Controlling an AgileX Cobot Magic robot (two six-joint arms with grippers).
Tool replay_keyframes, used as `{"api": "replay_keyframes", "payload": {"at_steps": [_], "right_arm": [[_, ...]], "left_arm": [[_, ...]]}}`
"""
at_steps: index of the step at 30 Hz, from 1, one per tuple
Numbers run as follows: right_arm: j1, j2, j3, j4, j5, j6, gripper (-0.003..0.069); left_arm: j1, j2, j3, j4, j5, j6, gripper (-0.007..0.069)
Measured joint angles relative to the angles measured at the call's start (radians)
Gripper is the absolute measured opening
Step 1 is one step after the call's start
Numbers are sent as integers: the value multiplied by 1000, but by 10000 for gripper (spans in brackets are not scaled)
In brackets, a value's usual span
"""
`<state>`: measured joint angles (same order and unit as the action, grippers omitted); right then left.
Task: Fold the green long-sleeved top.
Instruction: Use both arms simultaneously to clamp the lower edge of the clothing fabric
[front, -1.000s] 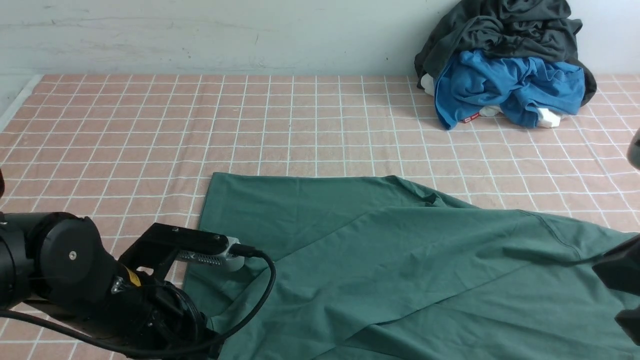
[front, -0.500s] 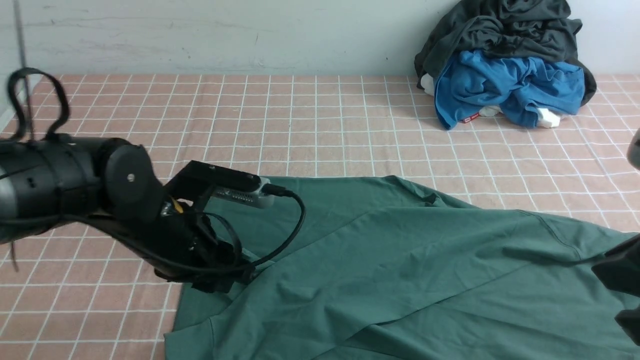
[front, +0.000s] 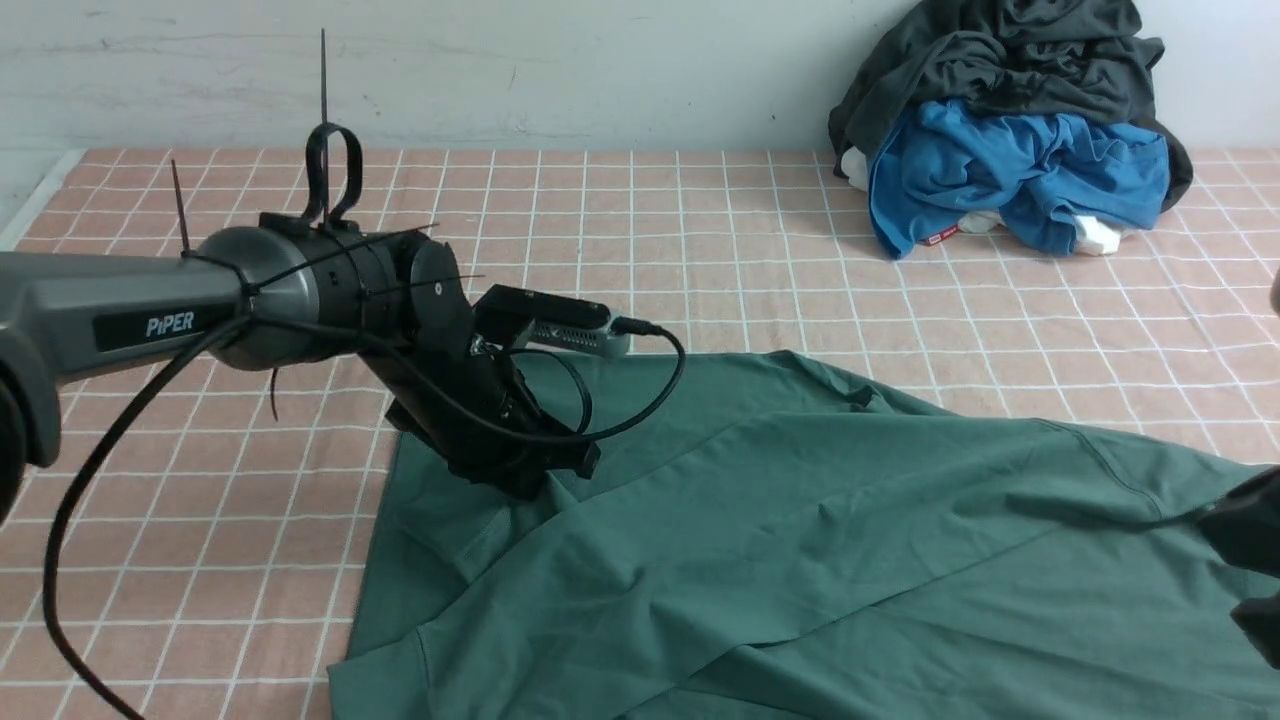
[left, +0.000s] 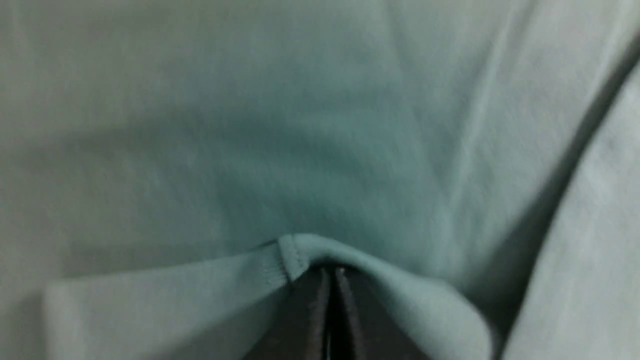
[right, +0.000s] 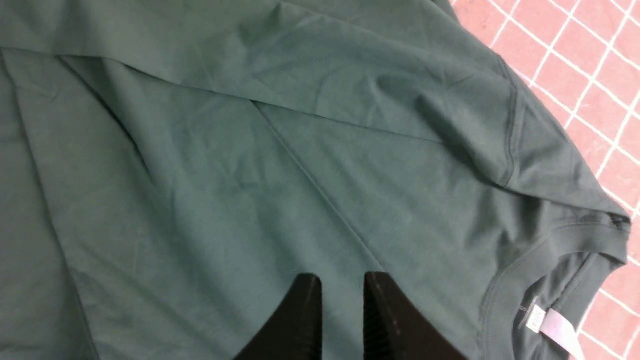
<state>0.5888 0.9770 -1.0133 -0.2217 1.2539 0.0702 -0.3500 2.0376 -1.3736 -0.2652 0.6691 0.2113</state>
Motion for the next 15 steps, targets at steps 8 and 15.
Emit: {"api": "replay_keyframes", "payload": {"at_steps": [8,15], "right_arm": [[0,0,0,-62,0,23,129],[0,-15,0,46,0,-64,192]], "left_arm": [[0,-64,-85,126,177,6,36],[-63,-458,147,149,244,117,100]]}}
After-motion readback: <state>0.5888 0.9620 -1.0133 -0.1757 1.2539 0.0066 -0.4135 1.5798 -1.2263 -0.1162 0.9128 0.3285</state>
